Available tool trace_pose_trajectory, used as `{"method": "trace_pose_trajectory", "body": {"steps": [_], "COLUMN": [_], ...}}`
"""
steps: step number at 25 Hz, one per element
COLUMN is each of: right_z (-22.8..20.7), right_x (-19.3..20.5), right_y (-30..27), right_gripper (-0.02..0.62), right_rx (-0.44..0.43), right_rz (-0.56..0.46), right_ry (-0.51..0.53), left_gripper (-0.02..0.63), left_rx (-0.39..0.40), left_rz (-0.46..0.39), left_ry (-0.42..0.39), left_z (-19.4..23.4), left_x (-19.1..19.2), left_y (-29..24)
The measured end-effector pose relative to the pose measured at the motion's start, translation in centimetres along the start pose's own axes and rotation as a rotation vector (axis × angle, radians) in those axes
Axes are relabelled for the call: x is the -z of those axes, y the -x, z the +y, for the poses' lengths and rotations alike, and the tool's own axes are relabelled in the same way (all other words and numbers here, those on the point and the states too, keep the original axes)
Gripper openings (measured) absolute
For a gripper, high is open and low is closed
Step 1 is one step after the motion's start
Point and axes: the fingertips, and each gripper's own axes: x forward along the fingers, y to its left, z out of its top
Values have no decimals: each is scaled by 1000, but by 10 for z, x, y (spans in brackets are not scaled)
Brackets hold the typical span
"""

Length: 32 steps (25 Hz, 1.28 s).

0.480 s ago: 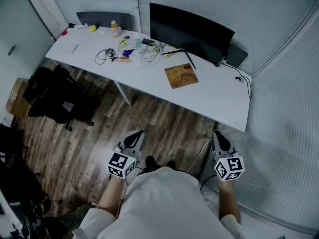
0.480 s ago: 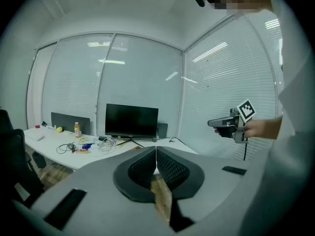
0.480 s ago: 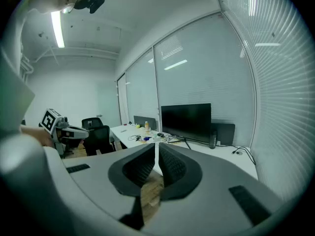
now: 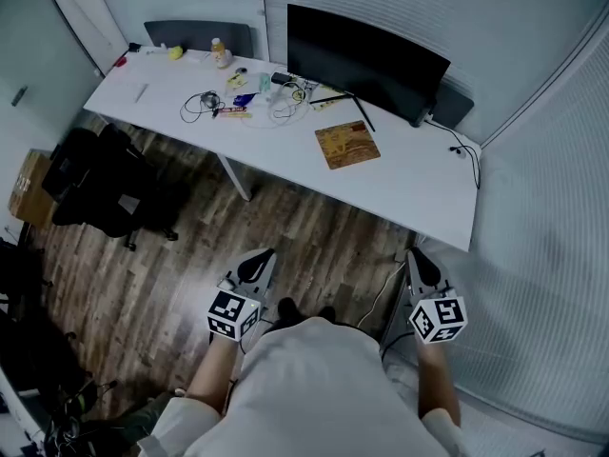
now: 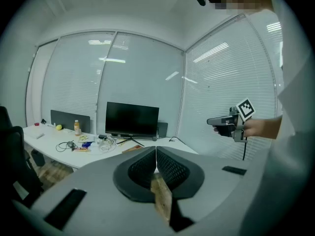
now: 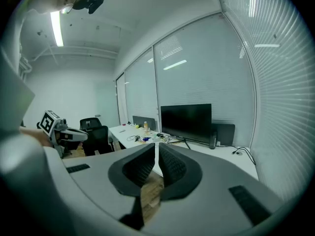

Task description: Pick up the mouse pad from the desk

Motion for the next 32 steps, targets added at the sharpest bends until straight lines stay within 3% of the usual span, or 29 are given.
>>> {"method": "trace_pose_trajectory", "body": {"steps": [22, 32], "right_z": [43, 40], "right_x": [6, 3], "right_y": [-34, -59], "right_gripper": [48, 48], "right_rx": [75, 66], "right_rz": [9, 22], "right_ry": [-36, -24], "left_gripper": [18, 18], "left_rx": [51, 50], "left_rz": [-8, 2], "left_ry": [8, 24], "left_z": [62, 77], "left_x": [13, 14], "left_y": [13, -1]}}
